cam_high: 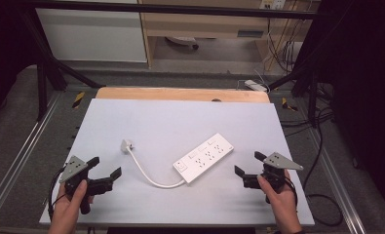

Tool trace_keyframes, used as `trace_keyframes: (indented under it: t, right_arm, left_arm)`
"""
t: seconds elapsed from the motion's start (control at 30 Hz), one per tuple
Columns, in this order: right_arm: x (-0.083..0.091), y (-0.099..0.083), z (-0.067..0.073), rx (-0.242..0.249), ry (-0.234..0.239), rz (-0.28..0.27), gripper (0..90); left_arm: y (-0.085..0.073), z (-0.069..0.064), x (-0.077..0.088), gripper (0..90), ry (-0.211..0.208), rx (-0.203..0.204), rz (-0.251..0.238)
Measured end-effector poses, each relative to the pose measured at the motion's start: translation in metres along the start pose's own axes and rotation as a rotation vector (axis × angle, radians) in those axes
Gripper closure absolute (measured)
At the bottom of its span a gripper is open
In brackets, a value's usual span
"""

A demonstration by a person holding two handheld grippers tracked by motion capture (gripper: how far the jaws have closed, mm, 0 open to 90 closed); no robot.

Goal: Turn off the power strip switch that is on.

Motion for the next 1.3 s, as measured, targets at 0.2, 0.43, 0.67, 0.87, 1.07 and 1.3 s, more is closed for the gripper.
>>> trace_keyframes:
  t: [0.2,0.43,0.67,0.87,1.07,1.3]
  right_arm:
    - [-0.001,0.003,0.004,0.012,0.001,0.002,5.0]
    - [-0.001,0.008,0.011,0.014,0.025,-0.007,5.3]
    - [-0.003,0.017,0.024,0.023,0.055,-0.010,4.9]
    - [-0.013,0.025,0.025,-0.005,0.078,0.008,5.0]
    - [-0.023,0.032,0.026,0.000,0.089,0.024,5.1]
    - [-0.031,0.035,0.031,0.017,0.088,0.041,5.4]
  left_arm:
    - [0.000,0.000,0.000,5.6,0.001,-0.002,0.002]
    - [-0.001,0.000,-0.001,5.5,0.002,-0.003,0.009]
    - [-0.001,0.000,-0.002,5.5,-0.001,-0.012,0.014]
    - [-0.002,-0.001,-0.003,5.5,-0.001,-0.005,0.020]
    - [-0.002,-0.002,-0.003,5.5,-0.003,-0.008,0.020]
    - [-0.002,-0.002,-0.003,5.5,-0.005,-0.012,0.017]
Point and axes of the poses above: each handheld gripper's, and its own axes: x roughly backward along the jaws, y roughly out of its top, z roughly to its left, the point moved 2 cm from there along -x, roughly forward along the jaws, and after that the axes turned 1 degree about -z, right-handed, at the moved point
